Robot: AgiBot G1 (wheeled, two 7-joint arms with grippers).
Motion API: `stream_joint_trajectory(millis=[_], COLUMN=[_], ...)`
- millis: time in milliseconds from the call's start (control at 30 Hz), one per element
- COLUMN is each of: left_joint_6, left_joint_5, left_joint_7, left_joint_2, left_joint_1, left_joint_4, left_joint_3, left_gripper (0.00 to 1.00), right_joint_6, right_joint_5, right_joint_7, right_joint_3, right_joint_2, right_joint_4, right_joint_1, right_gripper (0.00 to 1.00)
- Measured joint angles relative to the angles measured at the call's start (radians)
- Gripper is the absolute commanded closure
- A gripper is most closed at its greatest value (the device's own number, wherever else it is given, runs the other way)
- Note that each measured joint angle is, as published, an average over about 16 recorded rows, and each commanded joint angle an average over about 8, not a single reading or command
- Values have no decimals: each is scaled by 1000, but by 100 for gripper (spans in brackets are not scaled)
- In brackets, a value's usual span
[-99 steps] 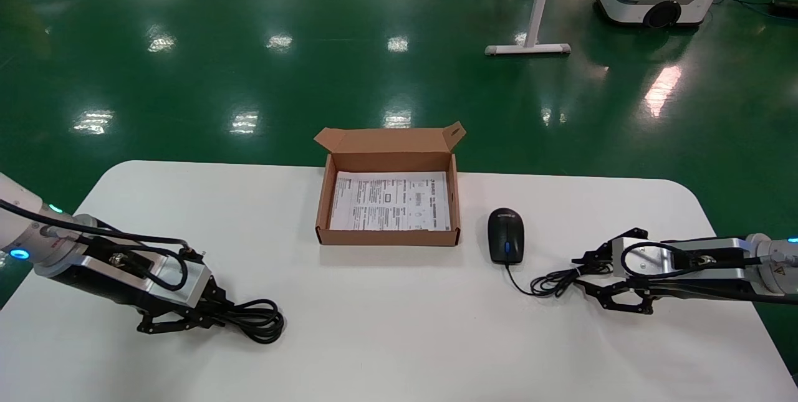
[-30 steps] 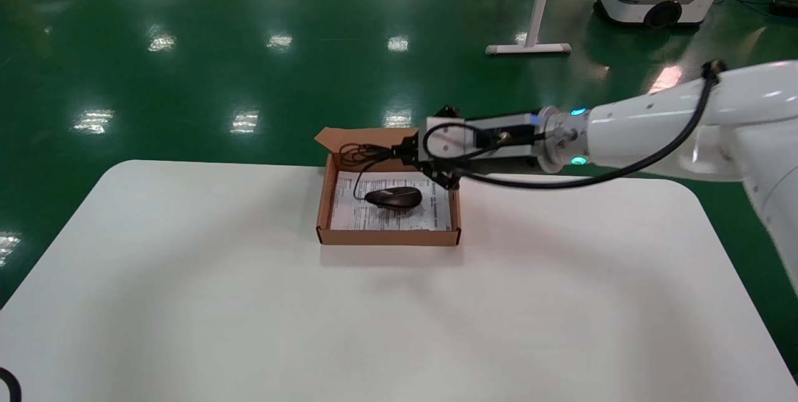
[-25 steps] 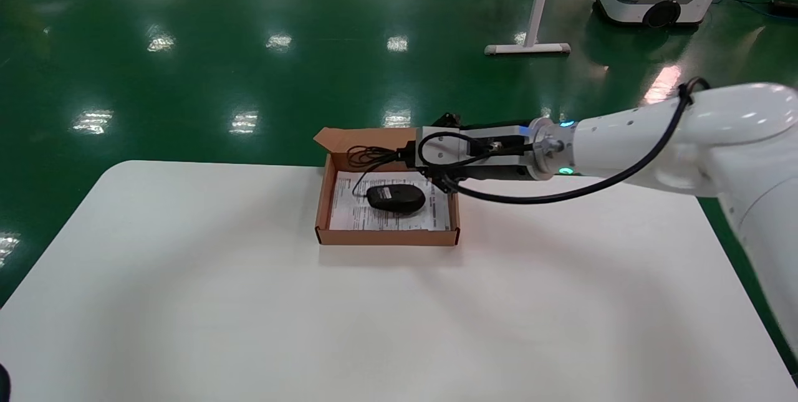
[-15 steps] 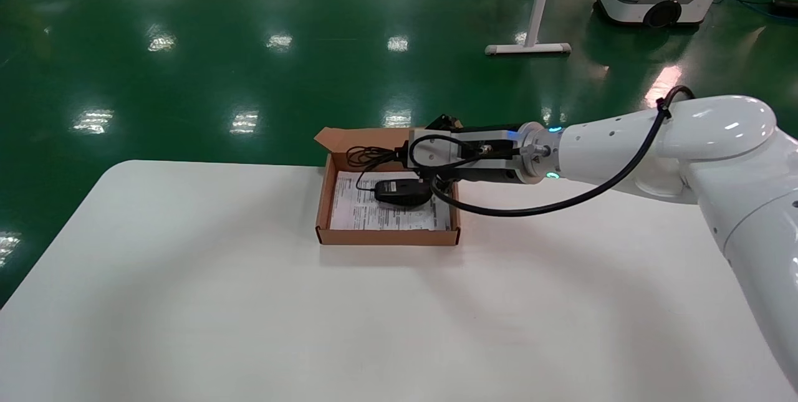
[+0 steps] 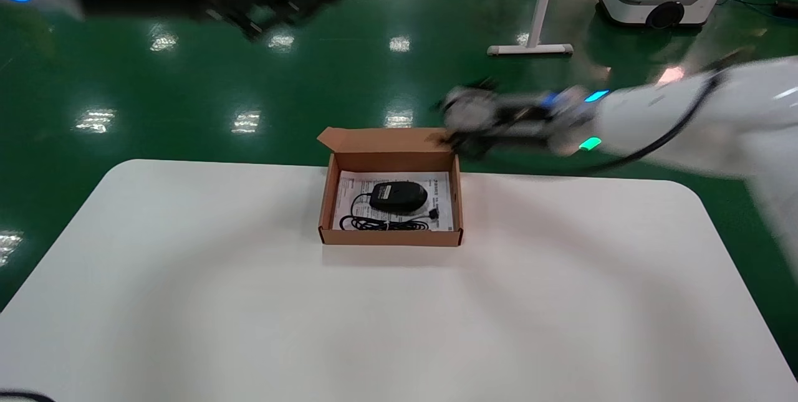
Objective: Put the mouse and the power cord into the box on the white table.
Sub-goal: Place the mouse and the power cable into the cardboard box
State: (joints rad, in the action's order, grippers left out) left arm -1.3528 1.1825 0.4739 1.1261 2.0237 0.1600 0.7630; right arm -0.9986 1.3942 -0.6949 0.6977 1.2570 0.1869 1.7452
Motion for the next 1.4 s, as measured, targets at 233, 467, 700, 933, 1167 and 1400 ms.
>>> stream_joint_trajectory(millis=[233, 467, 700, 933, 1167, 1400], left_joint_6=[93, 216, 311, 342, 349, 347], left_joint_5=[-1, 39, 76, 107, 130, 137], left_joint_7=[29, 65, 65, 44, 29, 24], left_joint_2=[130, 208, 227, 225, 224, 221], left_joint_1=[-116, -203, -252, -270, -273, -273], left_joint_4=[-74, -84, -58, -35, -26, -18], left_joint_3=[5, 37, 69, 101, 126, 134], left_gripper=[100, 100, 100, 37, 0, 0], right_joint_6=[-88, -163, -178, -192, -207, -216], right_joint_5=[-11, -12, -12, -20, -26, -35], right_joint_7=[-30, -68, -89, -90, -82, -69], right_joint_3=[-10, -13, -14, -19, -23, -29], right_joint_2=[-141, -242, -271, -269, -266, -268], right_joint_4=[-62, -107, -141, -163, -178, -173], right_joint_1=[92, 142, 157, 159, 160, 152], right_gripper=[0, 0, 0, 0, 0, 0])
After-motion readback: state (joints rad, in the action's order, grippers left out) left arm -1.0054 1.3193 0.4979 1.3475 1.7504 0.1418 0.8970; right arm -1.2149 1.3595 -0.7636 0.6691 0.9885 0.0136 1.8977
